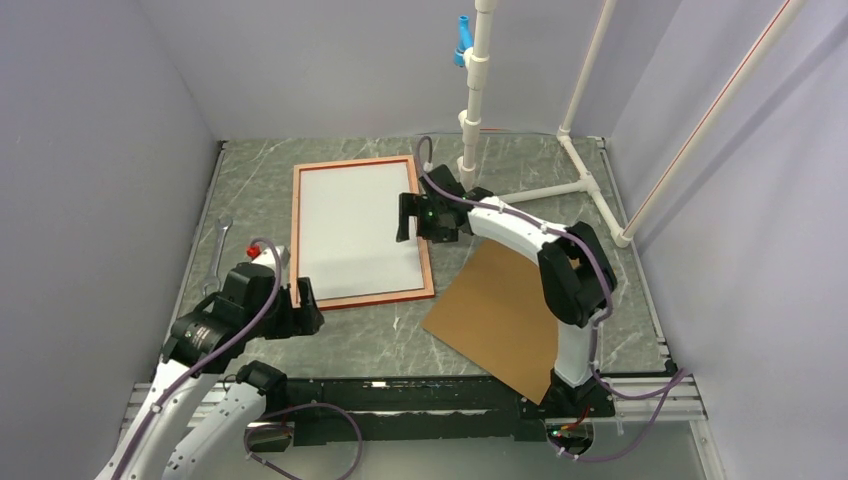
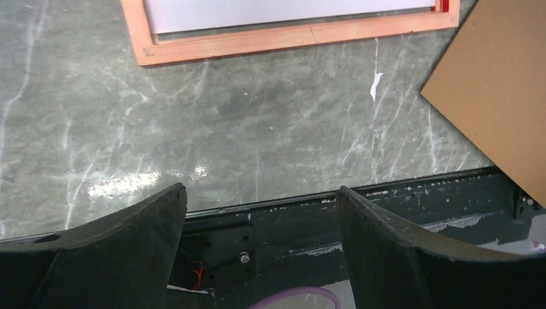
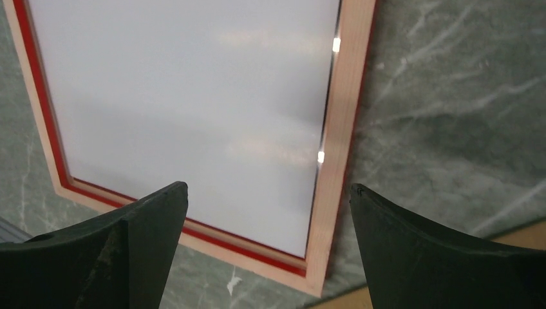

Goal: Put the photo into the frame
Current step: Adjust the photo in the photo frame, then move the photo frame item to the center of the board, then pick up the photo frame item at the center of the board.

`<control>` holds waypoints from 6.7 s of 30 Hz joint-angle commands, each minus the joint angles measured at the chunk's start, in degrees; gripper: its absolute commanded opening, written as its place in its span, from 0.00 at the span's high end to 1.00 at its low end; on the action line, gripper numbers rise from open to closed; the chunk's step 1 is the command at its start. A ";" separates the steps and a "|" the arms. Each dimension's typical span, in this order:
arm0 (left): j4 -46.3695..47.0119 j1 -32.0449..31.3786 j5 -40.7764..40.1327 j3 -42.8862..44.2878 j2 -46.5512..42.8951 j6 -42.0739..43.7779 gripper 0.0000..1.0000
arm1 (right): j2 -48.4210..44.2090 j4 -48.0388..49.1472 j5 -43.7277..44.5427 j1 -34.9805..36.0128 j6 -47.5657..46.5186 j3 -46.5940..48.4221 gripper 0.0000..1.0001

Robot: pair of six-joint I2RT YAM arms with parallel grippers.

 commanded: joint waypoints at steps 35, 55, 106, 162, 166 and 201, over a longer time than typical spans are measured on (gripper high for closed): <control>81.18 -21.97 25.88 -23.51 39.13 -31.45 0.06 | -62.85 -21.02 -0.10 -20.68 9.58 -48.20 0.00; 118.93 -25.81 21.50 -30.75 63.38 -43.54 0.30 | -68.47 -32.49 12.35 -24.20 18.75 -43.21 0.00; 116.70 -26.18 13.67 -31.81 59.73 -35.38 1.00 | -72.64 -27.24 2.08 -24.53 9.73 -42.59 0.00; 41.34 -6.99 26.10 14.37 57.38 7.28 0.02 | -59.39 -1.24 -4.99 -24.55 17.60 -65.42 0.00; 41.22 -7.04 29.21 18.25 63.95 8.40 0.05 | -57.44 -0.68 -4.67 -24.75 14.85 -63.95 0.00; 46.08 -8.32 43.71 18.68 60.28 7.36 0.37 | -63.04 -3.33 -13.21 -24.67 5.73 -61.81 0.00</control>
